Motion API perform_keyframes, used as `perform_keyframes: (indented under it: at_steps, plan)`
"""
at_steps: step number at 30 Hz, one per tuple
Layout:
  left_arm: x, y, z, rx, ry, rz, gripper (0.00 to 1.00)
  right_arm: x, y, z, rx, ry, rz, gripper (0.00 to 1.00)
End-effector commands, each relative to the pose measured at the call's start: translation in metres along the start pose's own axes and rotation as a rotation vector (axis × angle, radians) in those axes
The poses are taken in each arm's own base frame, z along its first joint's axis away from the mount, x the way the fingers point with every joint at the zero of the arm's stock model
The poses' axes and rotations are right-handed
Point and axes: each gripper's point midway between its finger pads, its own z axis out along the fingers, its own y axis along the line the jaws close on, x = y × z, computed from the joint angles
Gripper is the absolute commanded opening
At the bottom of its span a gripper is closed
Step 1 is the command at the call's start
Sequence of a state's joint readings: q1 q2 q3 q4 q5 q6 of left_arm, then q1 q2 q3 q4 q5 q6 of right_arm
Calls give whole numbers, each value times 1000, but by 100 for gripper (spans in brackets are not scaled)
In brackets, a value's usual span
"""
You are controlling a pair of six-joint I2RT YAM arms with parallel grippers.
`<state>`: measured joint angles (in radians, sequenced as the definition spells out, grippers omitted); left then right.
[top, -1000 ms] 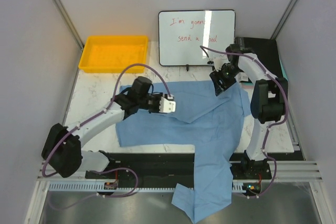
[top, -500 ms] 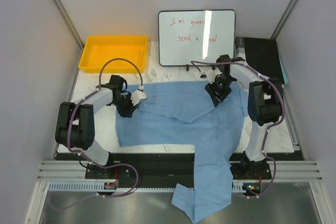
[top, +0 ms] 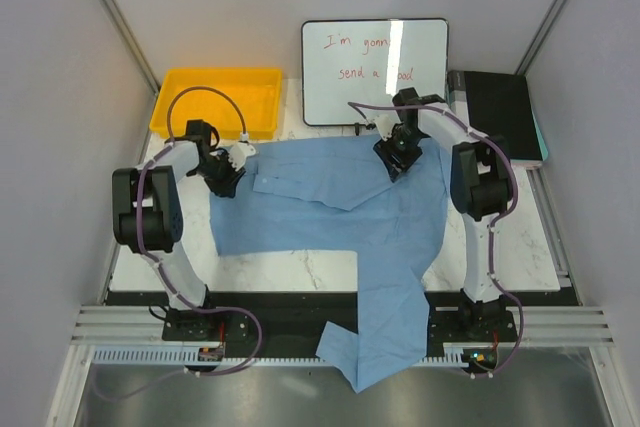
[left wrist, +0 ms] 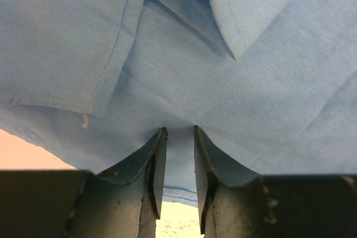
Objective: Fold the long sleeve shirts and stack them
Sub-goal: Fold the shirt
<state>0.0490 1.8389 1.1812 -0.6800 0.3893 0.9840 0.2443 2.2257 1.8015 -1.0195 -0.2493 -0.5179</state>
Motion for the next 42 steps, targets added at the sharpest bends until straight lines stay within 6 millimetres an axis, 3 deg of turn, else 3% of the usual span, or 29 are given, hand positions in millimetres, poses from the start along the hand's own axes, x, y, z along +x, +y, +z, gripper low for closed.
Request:
perform_keyframes:
  at_steps: [1, 3, 6, 7, 8, 9, 11, 12, 13, 14, 16, 19, 21, 25, 26, 27, 30, 33, 38, 42]
  plan:
    - [-19, -7, -24, 28, -59, -20, 36, -16, -2, -27, 22, -59, -16, 60]
    - [-38, -19, -51, 15, -144, 24, 39, -11, 13, -60, 27, -105, -54, 63]
    - [-45, -50, -73, 49, -221, 44, 46, 7, 44, -101, 1, -157, -122, 70]
    - [-49, -62, -88, 32, -262, 67, 50, 26, 63, -101, -62, -131, -139, 71]
    - [-49, -76, -93, 60, -285, 68, 54, 36, 74, -120, -55, -161, -184, 74]
    - [-49, -84, -99, 60, -301, 104, 58, 46, 79, -121, -54, -154, -226, 75]
    - [-41, -106, -105, 57, -320, 121, 67, 89, 99, -119, -82, -96, -290, 77]
    - [-37, -113, -105, 60, -320, 129, 68, 105, 100, -115, -77, -70, -373, 78]
    - [-31, -124, -105, 67, -325, 133, 68, 137, 109, -98, -117, -1, -393, 78]
    - [-27, -130, -104, 75, -322, 134, 69, 150, 110, -103, -73, 0, -450, 81]
    - [-18, -141, -99, 90, -315, 115, 70, 179, 118, -90, -92, 45, -529, 85]
    - [-14, -148, -99, 89, -315, 91, 70, 184, 144, -95, -107, 28, -633, 88]
    - [-14, -151, -100, 85, -321, 83, 70, 180, 168, -97, -154, 11, -703, 84]
    - [-9, -154, -99, 76, -312, 65, 70, 194, 221, -94, -245, 61, -867, 69]
    - [-7, -153, -99, 69, -306, 43, 70, 198, 226, -91, -235, 78, -873, 67]
    - [-7, -152, -99, 58, -305, 37, 70, 195, 224, -86, -182, 84, -901, 66]
    - [-6, -143, -99, 13, -295, -5, 70, 201, 243, -73, -159, 155, -978, 64]
    - [-9, -124, -105, -55, -324, -80, 71, 194, 248, -58, -102, 201, -998, 66]
    - [-17, -105, -122, -95, -411, -171, 72, 184, 248, -34, -29, 235, -966, 64]
    - [-13, -104, -122, -96, -404, -166, 72, 183, 240, -16, 21, 266, -940, 59]
